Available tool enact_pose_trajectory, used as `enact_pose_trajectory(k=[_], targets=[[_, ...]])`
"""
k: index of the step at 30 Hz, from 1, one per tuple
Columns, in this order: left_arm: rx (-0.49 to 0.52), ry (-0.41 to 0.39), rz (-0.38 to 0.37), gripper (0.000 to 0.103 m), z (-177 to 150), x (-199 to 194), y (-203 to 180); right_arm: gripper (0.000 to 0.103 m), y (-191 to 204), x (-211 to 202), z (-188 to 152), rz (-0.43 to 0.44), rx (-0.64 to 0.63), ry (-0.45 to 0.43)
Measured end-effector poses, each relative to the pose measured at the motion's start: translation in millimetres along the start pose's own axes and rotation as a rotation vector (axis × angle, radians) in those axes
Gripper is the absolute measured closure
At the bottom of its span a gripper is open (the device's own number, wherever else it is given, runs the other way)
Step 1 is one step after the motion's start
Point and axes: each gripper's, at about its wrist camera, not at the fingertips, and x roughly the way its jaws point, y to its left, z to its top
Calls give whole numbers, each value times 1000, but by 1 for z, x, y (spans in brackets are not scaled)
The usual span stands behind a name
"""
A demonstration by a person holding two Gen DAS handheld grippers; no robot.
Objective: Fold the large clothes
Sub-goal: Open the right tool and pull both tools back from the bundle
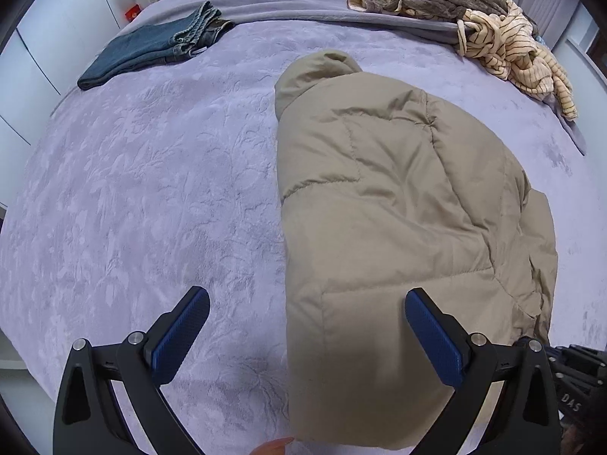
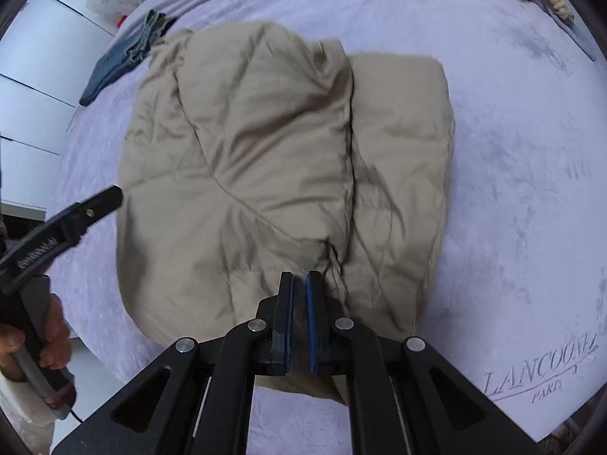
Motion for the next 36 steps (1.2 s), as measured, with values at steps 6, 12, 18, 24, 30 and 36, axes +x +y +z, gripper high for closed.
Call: enact_pose_trajectory(k=[6,12,18,24,30,36], targets=[[21,11,-33,0,-22,-13,10,96,-4,-5,-19,2,42,2],[42,15,-66,0,-38,-29,13,79,-3,-27,-34,8,82,-31],[71,14,-66,0,-52,-39,10,63,5,-40,-52,1,89,-44],[50,8,-64,0,-62,-49,10,53,13,-44,-57,-9,52,-43],[35,5,-31,0,-75,-58,8,45,13,-51,-61,-2,28,-65],[26,-21,0,0,-89,-80,2,39,8,-69,-71,0,17,-100]])
